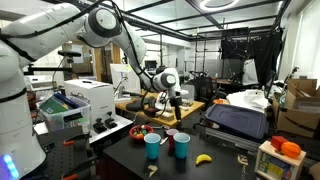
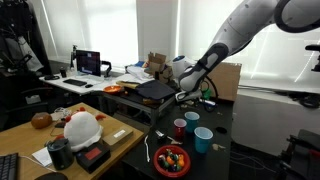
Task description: Pick up the white, orange , white-brown and green objects from the bowl and put them in the cup near the banana plush toy
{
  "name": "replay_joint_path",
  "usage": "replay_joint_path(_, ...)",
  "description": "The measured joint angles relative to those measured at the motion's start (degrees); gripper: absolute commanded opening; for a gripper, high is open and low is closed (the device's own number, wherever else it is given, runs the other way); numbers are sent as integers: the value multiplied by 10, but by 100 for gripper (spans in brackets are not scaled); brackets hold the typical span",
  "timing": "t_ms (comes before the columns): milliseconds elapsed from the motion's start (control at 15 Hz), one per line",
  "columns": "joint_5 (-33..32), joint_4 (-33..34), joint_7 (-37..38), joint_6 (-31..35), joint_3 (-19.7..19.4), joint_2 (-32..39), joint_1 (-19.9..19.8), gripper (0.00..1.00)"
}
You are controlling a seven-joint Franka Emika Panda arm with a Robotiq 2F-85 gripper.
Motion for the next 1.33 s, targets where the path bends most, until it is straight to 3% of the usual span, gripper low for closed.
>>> replay_joint_path(467, -12, -75, -66, 15, 85, -110, 31, 100)
replay_joint_path(800, 19, -93, -146, 16, 154, -120, 22, 100)
replay_joint_path(1333, 59, -84, -171, 5, 170, -66, 24, 100)
